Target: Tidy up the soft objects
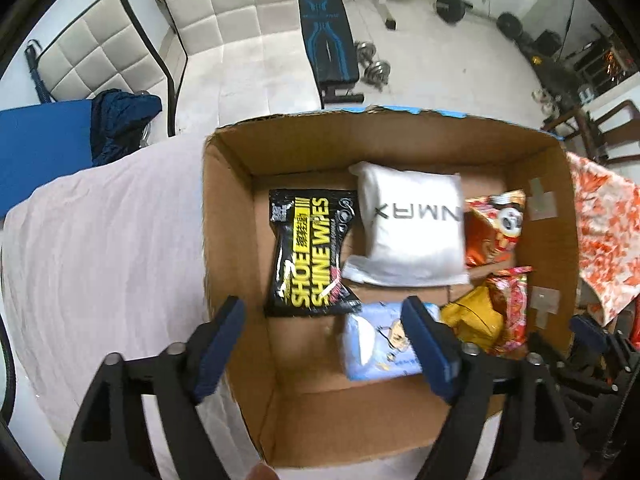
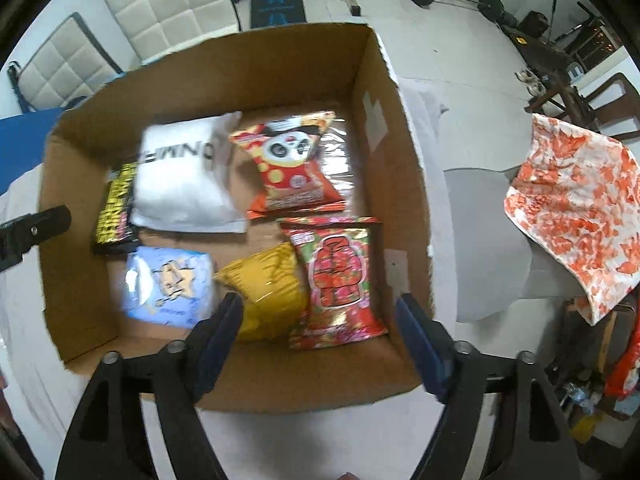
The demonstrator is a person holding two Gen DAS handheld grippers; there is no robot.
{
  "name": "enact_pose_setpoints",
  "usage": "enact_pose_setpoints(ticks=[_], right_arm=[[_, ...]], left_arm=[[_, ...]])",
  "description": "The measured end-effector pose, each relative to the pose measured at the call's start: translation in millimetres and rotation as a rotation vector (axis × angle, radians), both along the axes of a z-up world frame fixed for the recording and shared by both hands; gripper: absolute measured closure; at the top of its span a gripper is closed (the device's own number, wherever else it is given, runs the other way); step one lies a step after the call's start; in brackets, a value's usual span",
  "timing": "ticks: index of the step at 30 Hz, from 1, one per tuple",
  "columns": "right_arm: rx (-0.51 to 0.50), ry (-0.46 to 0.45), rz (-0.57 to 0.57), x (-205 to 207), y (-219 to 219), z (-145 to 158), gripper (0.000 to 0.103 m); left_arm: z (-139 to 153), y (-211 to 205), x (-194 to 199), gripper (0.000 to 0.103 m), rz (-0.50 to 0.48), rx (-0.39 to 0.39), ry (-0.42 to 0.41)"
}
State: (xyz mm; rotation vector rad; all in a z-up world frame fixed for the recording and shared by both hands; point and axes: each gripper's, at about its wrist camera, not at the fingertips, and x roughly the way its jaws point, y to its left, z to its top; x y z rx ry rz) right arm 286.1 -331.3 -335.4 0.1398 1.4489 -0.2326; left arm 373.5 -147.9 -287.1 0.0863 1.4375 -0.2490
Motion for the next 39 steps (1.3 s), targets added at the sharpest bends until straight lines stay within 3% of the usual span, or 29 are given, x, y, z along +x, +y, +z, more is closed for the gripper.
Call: enact_pose_setpoints(ticks=[1,3,7,27,32,39], right_arm=[[0.008,-0.008,0.003,-2,2,2,0.011],[0.023,-0.029,0.009,-8,6,6,0.01],[0.02,-0.068,0.02,-19,10,16,0.003],[0.029,-0.174,0.031,-57,13,57,0.0],[0.019,-0.231,0.023,-76,19,88,0.0],[0.011,-0.36,0.027,-137,33,164,0.0]], left_arm=[[3,2,-4,0.011,0.009,-0.01,-0.004],[8,7,-17,0.006,0.028,-0.032,-0.015],[17,12,-38,0.005,0.053,-0.038,-0.059],[55,18,-105,0.005,0.089,-0.049,-0.201],[91,28,-131,0.005,0.094,-0.072,-0.264],[164,43,-189,0.005,0.103,-0.087,-0.389]])
